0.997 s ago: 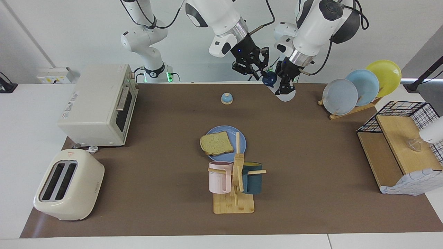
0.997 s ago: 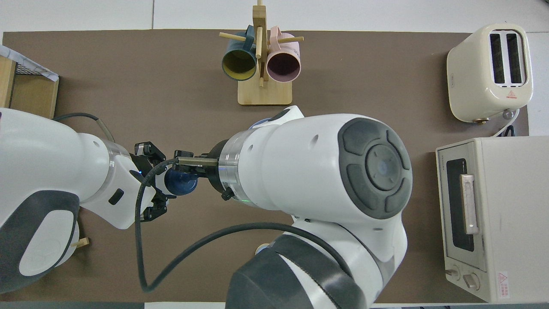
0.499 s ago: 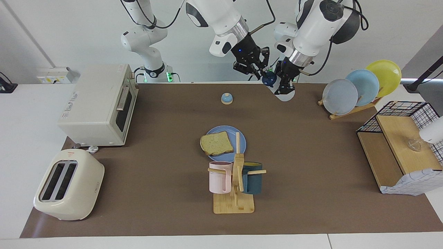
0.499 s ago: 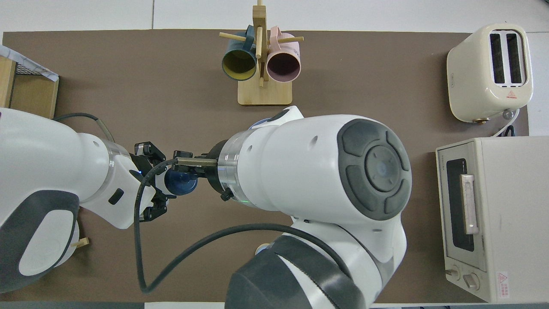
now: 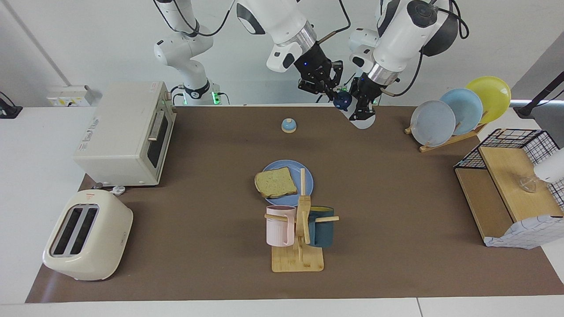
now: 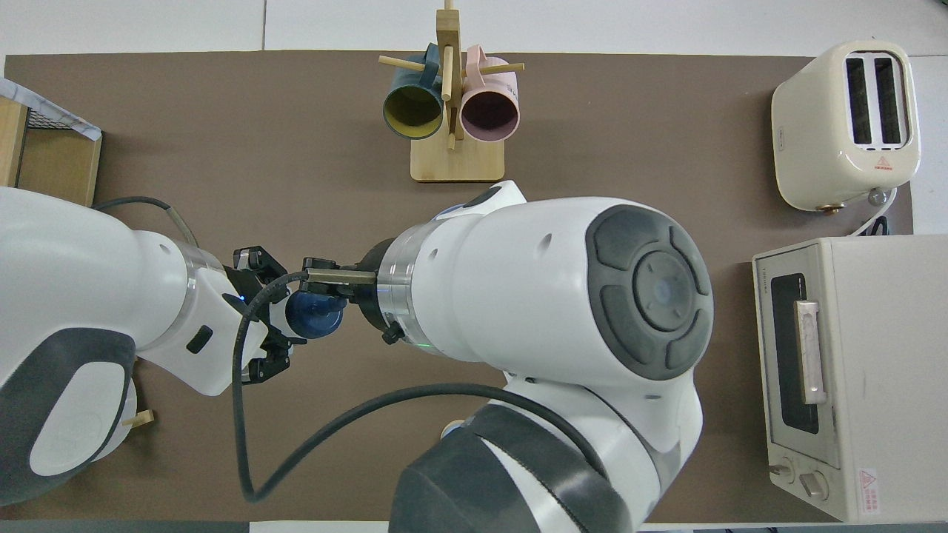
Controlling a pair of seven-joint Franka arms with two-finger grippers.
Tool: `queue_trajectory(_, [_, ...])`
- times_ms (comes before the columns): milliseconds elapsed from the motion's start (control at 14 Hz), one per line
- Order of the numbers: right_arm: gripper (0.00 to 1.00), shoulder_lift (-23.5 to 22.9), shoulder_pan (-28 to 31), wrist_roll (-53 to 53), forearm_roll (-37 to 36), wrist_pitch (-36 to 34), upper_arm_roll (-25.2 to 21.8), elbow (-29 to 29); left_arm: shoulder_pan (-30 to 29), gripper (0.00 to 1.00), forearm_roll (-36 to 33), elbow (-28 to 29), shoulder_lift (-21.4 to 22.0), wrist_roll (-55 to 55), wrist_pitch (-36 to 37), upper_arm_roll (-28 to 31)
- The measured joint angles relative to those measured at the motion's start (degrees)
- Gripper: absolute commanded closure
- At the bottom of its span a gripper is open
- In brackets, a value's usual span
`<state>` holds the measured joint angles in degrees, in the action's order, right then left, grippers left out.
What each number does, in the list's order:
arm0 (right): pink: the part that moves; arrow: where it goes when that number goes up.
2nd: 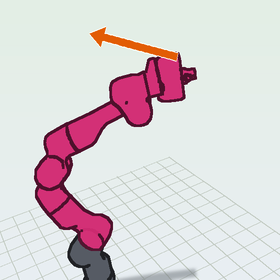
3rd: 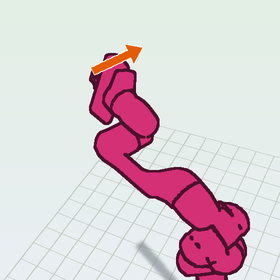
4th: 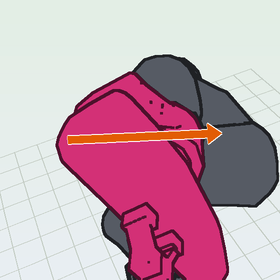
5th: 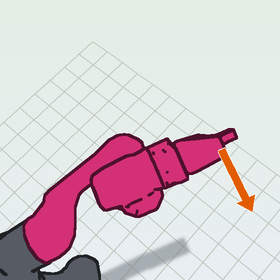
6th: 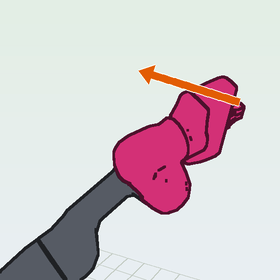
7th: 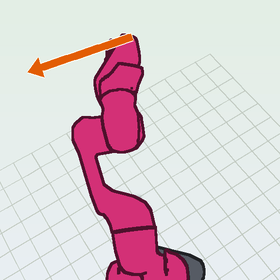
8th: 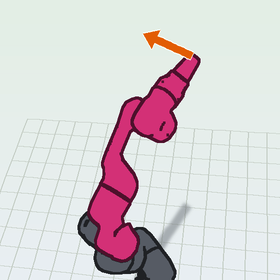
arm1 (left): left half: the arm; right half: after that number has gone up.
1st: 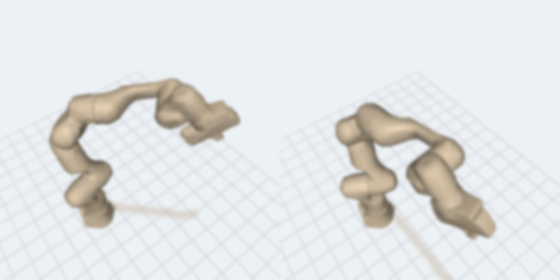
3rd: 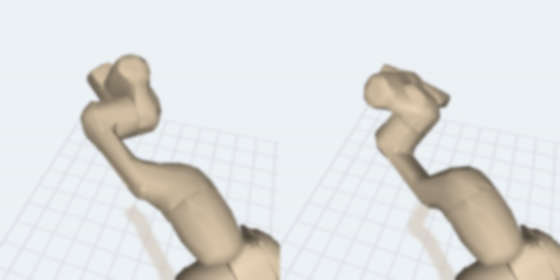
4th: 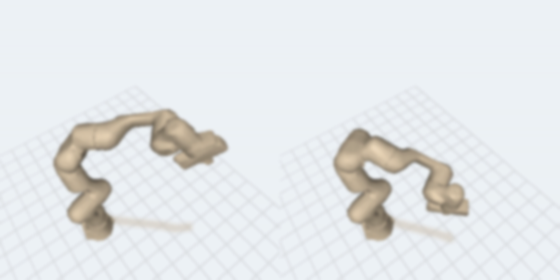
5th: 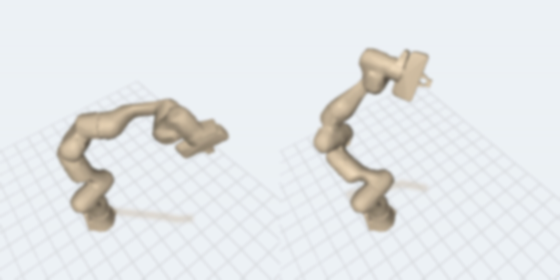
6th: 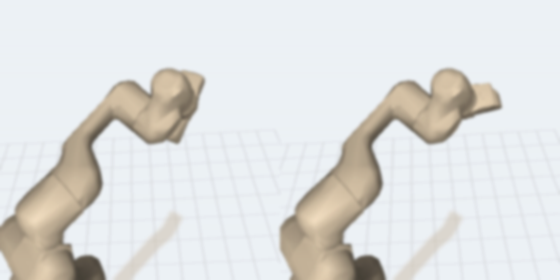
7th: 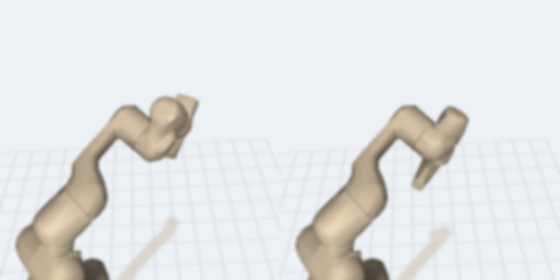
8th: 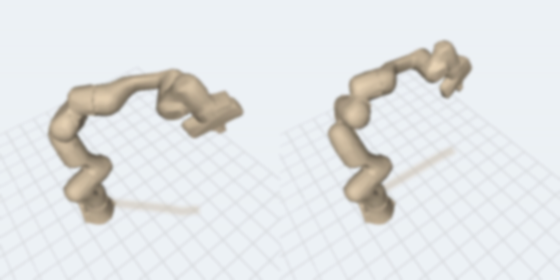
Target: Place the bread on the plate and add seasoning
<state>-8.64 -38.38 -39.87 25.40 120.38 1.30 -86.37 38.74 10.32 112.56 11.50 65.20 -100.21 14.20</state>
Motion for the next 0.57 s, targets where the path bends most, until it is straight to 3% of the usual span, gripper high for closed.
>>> queue_trajectory(570, [1.00,0.0,0.0,-1.6,0.0,0.2,0.0,0.0,0.0,1.00,0.0,0.0,0.0,-0.1,0.0,0.1])
